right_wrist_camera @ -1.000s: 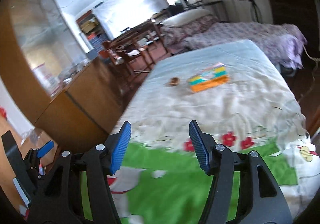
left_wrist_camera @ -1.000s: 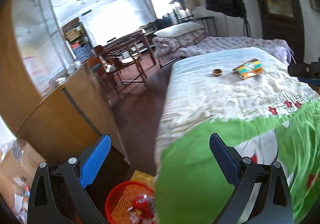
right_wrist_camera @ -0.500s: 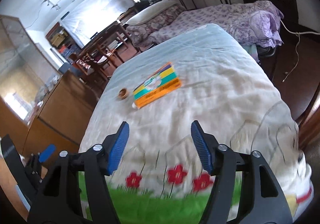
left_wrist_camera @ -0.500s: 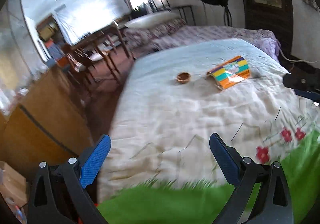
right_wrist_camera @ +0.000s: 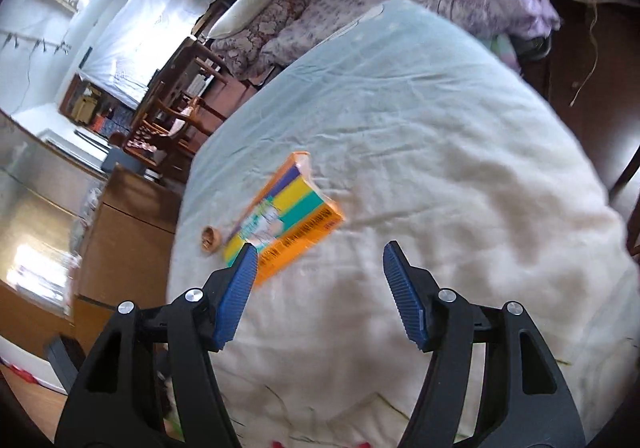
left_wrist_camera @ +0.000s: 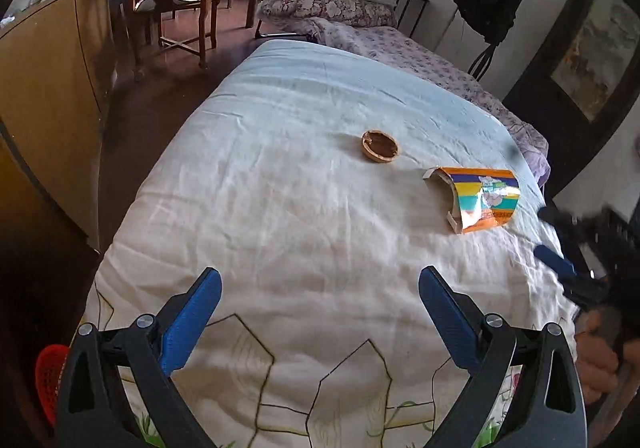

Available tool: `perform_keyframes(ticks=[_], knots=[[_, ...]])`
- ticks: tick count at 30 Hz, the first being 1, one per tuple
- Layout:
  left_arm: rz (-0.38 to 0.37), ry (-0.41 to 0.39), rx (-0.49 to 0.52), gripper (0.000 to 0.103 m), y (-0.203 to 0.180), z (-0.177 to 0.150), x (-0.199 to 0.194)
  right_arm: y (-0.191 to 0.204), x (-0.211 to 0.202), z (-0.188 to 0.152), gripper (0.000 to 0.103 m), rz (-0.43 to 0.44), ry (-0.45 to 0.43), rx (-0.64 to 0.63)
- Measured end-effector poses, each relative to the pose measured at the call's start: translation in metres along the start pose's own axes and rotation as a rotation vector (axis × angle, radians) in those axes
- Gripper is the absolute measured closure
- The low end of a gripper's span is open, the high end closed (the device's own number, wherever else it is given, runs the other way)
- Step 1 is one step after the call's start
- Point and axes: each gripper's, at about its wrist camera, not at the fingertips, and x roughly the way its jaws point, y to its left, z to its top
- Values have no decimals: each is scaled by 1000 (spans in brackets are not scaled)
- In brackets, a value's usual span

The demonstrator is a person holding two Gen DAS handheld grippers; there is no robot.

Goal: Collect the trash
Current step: 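Grasp the striped orange paper box with the right gripper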

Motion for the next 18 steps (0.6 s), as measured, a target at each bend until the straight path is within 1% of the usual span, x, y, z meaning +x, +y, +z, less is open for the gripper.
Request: perform_keyframes(ticks=[4, 6, 8, 11, 15, 18], knots=[[30, 19, 35, 6, -8, -3, 4, 12, 12, -10, 38, 53, 55, -3], [34, 36, 42, 6, -10, -4, 6, 16, 14, -15, 37, 64, 69, -16], [32, 58, 32, 6, -8, -4, 10, 19, 16, -16, 35, 41, 60, -34], [30, 89, 8, 6, -5, -4, 16, 19, 23, -14, 34, 28, 64, -12], [36, 94, 11, 6, -5, -5, 18, 22, 40, -7, 34, 20, 87, 19], [41, 99, 20, 6, -6, -7, 19, 30, 53, -1, 33, 9, 81, 41]])
